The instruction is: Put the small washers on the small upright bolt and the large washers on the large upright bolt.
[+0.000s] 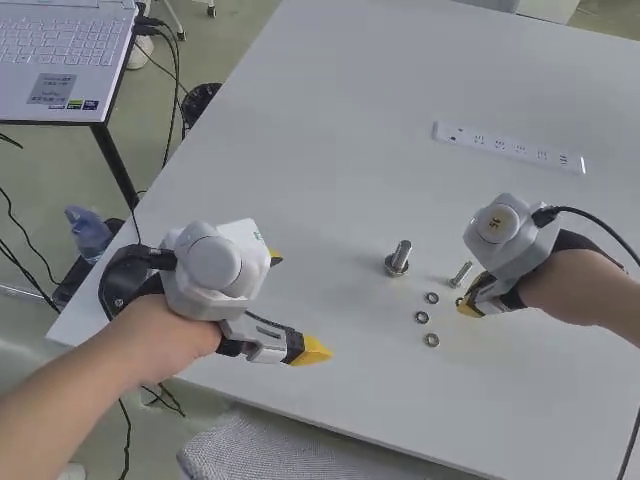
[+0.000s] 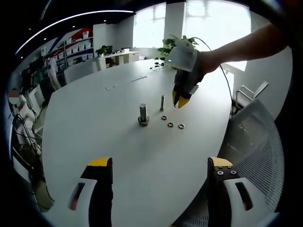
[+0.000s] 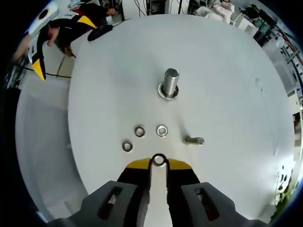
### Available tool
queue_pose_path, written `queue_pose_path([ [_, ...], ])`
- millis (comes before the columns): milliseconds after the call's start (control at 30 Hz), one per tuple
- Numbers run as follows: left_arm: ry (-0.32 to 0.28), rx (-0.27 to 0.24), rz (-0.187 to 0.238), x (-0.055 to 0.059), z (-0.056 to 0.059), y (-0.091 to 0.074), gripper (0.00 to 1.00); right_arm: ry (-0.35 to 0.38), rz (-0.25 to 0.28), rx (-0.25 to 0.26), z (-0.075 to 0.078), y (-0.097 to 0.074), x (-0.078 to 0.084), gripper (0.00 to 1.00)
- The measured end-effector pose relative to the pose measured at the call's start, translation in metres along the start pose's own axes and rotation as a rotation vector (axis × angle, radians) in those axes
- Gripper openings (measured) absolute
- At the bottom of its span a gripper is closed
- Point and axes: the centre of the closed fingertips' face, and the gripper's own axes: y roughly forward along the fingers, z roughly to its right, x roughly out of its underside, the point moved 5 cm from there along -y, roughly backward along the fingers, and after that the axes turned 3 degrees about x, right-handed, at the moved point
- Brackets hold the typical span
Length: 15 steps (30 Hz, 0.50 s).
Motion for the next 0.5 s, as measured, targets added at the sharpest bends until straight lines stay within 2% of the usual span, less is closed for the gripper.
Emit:
queue_pose_path([
  [200, -0.007, -0.007, -0.004, 0.001, 0.0, 0.0, 0.82, 0.036, 0.015, 0.022, 0.008, -0.007, 0.003, 0.11],
  [367, -0.01, -0.009, 0.007, 0.001, -0.004, -0.002, 0.82, 0.07, 0.039, 0.038, 0.018, -0.015, -0.002, 0.11],
  [500, -0.003, -0.012, -0.001, 0.0, -0.006, -0.002, 0.82, 0.082, 0.053, 0.053, 0.027, -0.021, -0.007, 0.11],
])
